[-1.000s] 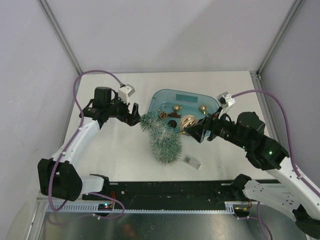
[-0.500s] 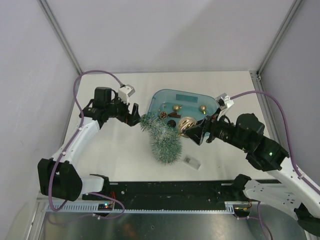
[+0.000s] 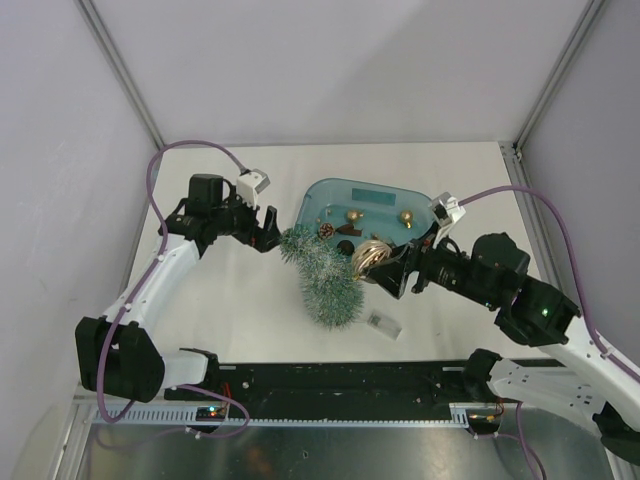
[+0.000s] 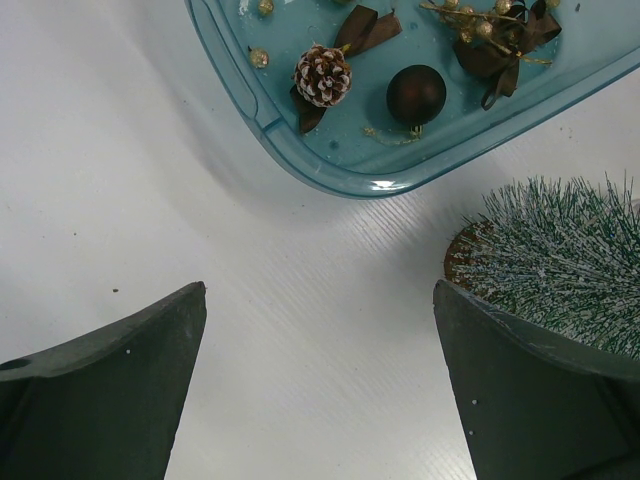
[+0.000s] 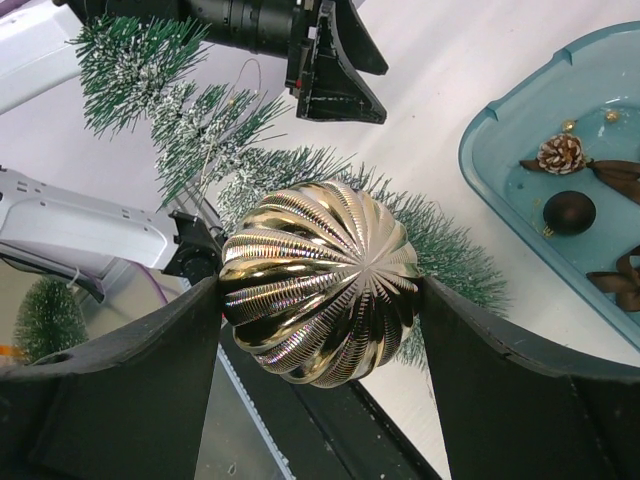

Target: Decorate the small christmas tree

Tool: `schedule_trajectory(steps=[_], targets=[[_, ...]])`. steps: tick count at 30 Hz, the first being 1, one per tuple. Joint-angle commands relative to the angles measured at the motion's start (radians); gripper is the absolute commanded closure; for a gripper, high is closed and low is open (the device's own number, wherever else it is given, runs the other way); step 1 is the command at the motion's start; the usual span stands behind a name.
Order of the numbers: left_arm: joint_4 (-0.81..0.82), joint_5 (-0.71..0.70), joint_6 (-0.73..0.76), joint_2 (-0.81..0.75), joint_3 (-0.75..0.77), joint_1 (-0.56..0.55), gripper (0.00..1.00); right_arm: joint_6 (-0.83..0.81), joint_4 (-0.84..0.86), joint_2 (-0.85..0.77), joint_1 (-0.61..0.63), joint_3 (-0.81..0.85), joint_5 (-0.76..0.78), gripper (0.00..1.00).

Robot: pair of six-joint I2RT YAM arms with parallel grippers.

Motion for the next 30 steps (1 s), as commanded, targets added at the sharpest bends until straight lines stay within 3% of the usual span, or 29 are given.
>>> schedule_trajectory(steps=[1, 30], targets=[[0.005, 0.025, -0.023, -0.011, 0.023, 0.005, 0.0, 0.006, 0.003, -0.008, 0.031, 0.006, 0.04, 0.51], [0.007, 0.027, -0.021, -0.023, 0.014, 0.005, 0.0, -0.011, 0.057, 0.004, 0.12, 0.007, 0.141, 0.53]])
